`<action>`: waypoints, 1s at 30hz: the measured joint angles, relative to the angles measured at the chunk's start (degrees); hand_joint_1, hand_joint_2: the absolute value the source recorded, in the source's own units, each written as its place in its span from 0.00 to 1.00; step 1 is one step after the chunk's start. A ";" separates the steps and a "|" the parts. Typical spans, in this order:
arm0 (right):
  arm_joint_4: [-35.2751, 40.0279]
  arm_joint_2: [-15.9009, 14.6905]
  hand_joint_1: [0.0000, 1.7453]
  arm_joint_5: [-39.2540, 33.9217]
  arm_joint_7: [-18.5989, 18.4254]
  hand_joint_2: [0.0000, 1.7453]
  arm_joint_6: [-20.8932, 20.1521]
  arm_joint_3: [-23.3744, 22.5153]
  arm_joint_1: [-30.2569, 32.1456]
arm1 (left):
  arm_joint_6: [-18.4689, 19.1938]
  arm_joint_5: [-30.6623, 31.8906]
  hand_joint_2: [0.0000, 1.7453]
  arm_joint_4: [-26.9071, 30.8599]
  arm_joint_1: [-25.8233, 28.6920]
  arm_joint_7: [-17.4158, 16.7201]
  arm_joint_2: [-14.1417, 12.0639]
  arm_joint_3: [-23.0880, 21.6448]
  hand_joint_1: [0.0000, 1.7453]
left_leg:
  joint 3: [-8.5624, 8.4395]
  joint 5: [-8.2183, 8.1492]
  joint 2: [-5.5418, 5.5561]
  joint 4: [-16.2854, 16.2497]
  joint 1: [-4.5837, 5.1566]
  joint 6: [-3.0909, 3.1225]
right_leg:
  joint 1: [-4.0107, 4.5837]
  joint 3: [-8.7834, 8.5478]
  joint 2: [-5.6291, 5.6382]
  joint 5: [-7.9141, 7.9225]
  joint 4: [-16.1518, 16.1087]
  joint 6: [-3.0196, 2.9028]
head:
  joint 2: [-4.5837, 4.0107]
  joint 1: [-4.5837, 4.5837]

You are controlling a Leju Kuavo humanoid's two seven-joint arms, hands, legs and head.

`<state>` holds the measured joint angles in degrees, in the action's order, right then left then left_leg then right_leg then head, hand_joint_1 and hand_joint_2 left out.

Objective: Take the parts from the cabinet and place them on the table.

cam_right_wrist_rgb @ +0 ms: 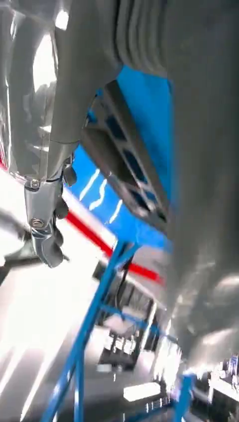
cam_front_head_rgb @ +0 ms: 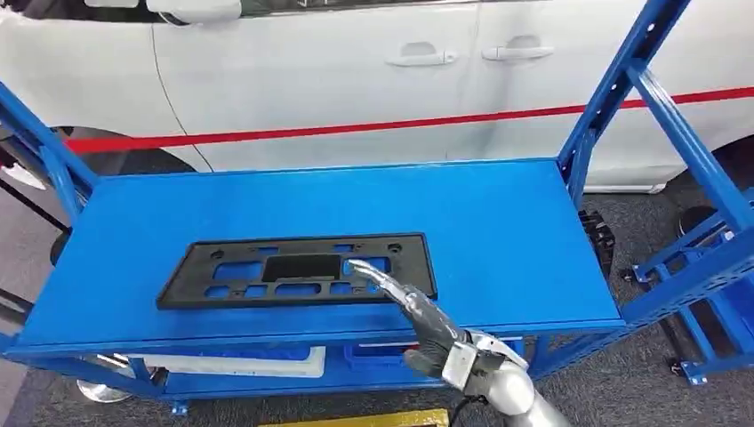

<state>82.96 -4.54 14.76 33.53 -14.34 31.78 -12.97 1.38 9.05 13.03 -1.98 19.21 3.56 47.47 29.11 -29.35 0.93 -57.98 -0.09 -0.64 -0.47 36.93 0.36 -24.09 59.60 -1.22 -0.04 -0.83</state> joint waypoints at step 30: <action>-26.15 12.47 0.00 41.74 -15.04 1.00 32.28 21.13 -17.62 | -11.03 10.70 0.00 -0.28 -0.09 -16.45 1.16 0.50 0.00 | 3.46 3.36 -0.76 0.30 -0.09 -0.01 | 0.42 -2.05 -0.27 -1.75 -0.44 0.01 | 0.00 0.02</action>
<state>56.81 7.93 56.50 18.49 17.94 52.92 -30.59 -9.66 19.75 12.74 -2.07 2.76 4.72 47.97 32.57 -25.99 0.18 -57.68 -0.18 -0.65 -0.05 34.89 0.08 -25.84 59.16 -1.21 -0.04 -0.81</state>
